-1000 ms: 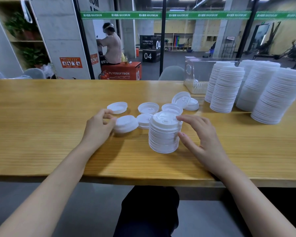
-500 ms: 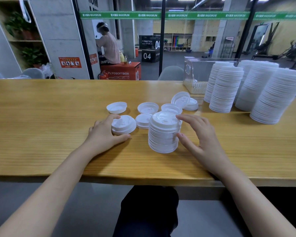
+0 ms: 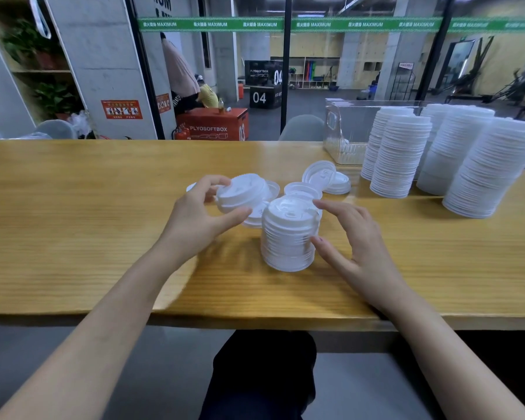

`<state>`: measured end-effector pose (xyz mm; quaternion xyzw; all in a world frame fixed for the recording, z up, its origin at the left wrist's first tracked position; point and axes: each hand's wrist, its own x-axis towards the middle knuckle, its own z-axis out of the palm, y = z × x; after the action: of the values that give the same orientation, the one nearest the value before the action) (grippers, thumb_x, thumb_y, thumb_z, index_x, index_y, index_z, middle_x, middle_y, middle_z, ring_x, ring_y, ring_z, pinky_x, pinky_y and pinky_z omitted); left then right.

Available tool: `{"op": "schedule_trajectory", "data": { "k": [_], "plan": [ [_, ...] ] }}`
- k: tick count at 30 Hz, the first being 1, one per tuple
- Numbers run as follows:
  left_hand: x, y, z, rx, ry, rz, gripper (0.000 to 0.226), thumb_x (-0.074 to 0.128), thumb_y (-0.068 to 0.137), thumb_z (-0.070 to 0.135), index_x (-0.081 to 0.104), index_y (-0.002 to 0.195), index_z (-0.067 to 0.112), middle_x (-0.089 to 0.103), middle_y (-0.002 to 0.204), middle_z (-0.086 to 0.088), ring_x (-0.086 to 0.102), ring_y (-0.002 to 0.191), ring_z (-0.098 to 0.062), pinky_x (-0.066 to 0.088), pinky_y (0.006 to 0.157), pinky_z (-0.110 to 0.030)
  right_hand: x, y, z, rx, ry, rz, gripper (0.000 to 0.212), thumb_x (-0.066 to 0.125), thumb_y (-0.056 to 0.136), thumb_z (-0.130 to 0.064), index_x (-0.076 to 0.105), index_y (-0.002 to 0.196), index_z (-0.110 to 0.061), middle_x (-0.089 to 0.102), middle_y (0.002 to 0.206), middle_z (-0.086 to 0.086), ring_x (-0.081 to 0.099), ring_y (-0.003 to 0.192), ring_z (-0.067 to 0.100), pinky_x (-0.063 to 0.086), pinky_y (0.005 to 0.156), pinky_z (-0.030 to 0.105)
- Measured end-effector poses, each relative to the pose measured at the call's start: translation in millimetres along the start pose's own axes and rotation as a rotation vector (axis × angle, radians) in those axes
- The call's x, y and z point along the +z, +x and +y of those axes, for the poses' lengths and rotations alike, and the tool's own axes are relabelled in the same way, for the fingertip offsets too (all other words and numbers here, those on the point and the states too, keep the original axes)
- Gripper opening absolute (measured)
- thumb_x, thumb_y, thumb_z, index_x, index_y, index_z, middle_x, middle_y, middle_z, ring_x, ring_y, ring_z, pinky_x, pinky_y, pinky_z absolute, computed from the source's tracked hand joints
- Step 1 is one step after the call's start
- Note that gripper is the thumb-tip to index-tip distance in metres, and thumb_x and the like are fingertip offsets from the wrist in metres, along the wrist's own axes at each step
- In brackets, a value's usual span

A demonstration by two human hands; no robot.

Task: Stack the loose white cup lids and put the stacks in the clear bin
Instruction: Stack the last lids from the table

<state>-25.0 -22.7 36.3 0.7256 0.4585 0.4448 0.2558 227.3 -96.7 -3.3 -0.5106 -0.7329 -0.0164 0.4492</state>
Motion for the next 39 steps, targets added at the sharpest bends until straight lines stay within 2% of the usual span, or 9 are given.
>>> {"op": "schedule_trajectory", "data": {
  "k": [4, 8, 13, 19, 23, 27, 31, 36, 39],
  "plan": [
    [12.9, 1.2, 22.2, 0.054, -0.037, -0.165, 0.062, 0.075, 0.063, 0.058, 0.057, 0.119, 0.037, 0.064, 0.116, 0.014, 0.053, 0.114, 0.002, 0.033, 0.081, 0.000, -0.2, 0.3, 1.1, 0.032, -0.014, -0.004, 0.054, 0.047, 0.090, -0.055, 0.048, 0.137, -0.028, 0.054, 0.135, -0.014, 0.043, 0.126, 0.011, 0.035, 0.105, 0.041],
    [26.8, 1.8, 31.2, 0.090, -0.011, -0.251, 0.052, 0.081, 0.070, 0.047, 0.060, 0.116, 0.036, 0.064, 0.113, 0.016, 0.051, 0.110, 0.008, 0.029, 0.077, 0.006, -0.8, 0.5, 1.0, 0.081, -0.032, -0.011, 0.061, 0.044, 0.089, -0.059, 0.048, 0.139, -0.025, 0.054, 0.136, -0.012, 0.043, 0.126, 0.013, 0.035, 0.104, 0.042],
    [32.5, -1.2, 32.5, 0.125, -0.003, -0.250, 0.055, 0.079, 0.067, 0.048, 0.062, 0.118, 0.034, 0.061, 0.114, 0.024, 0.051, 0.112, 0.001, 0.036, 0.087, -0.004, -1.2, 0.4, 0.5, 0.097, -0.033, -0.017, 0.062, 0.043, 0.088, -0.060, 0.046, 0.140, -0.027, 0.054, 0.136, -0.012, 0.043, 0.126, 0.013, 0.035, 0.104, 0.042],
    [30.2, -3.9, 28.1, 0.138, 0.009, -0.243, 0.052, 0.086, 0.072, 0.039, 0.062, 0.118, 0.034, 0.058, 0.112, 0.030, 0.050, 0.113, 0.002, 0.034, 0.085, -0.001, -0.1, 0.3, 0.8, 0.159, -0.004, -0.083, 0.070, 0.047, 0.080, -0.069, 0.039, 0.142, -0.036, 0.055, 0.128, -0.020, 0.043, 0.121, 0.007, 0.034, 0.105, 0.042],
    [30.6, -6.4, 23.9, 0.144, 0.003, -0.229, 0.062, 0.074, 0.058, 0.063, 0.060, 0.115, 0.045, 0.058, 0.113, 0.032, 0.049, 0.113, 0.002, 0.035, 0.090, -0.008, 1.9, 5.2, 2.1, 0.212, 0.006, -0.219, 0.091, 0.056, 0.065, -0.077, 0.029, 0.144, -0.042, 0.054, 0.120, -0.027, 0.045, 0.122, 0.006, 0.033, 0.106, 0.041],
    [30.0, -4.4, 20.0, 0.158, -0.003, -0.231, 0.064, 0.070, 0.058, 0.065, 0.060, 0.117, 0.043, 0.060, 0.120, 0.027, 0.050, 0.117, -0.003, 0.031, 0.089, -0.002, 6.2, 13.0, 3.3, 0.196, -0.005, -0.301, 0.096, 0.077, 0.064, -0.061, 0.027, 0.144, -0.041, 0.051, 0.108, -0.028, 0.050, 0.115, 0.010, 0.037, 0.102, 0.046],
    [23.1, -0.1, 13.5, 0.162, 0.003, -0.223, 0.065, 0.071, 0.059, 0.063, 0.060, 0.119, 0.039, 0.060, 0.119, 0.029, 0.051, 0.117, 0.000, 0.028, 0.084, 0.003, 13.3, 26.3, 0.0, 0.196, 0.023, -0.319, 0.093, 0.083, 0.063, -0.054, 0.033, 0.140, -0.038, 0.058, 0.111, -0.018, 0.053, 0.111, 0.011, 0.042, 0.099, 0.048],
    [7.4, 10.4, 1.0, 0.137, 0.010, -0.214, 0.065, 0.072, 0.060, 0.062, 0.059, 0.119, 0.040, 0.060, 0.118, 0.028, 0.051, 0.117, 0.003, 0.031, 0.089, 0.001, 27.6, 50.5, -11.0, 0.168, -0.055, -0.335, 0.090, 0.085, 0.067, -0.047, 0.033, 0.140, -0.031, 0.043, 0.090, -0.030, 0.053, 0.113, 0.015, 0.042, 0.097, 0.042],
    [1.4, 18.7, -7.0, 0.114, 0.006, -0.214, 0.066, 0.073, 0.059, 0.062, 0.059, 0.120, 0.040, 0.061, 0.122, 0.024, 0.051, 0.118, 0.001, 0.034, 0.093, -0.005, 39.7, 61.8, -14.2, 0.178, -0.059, -0.349, 0.091, 0.084, 0.069, -0.049, 0.031, 0.141, -0.031, 0.054, 0.103, -0.020, 0.053, 0.118, 0.016, 0.042, 0.098, 0.042]
  ]
}}
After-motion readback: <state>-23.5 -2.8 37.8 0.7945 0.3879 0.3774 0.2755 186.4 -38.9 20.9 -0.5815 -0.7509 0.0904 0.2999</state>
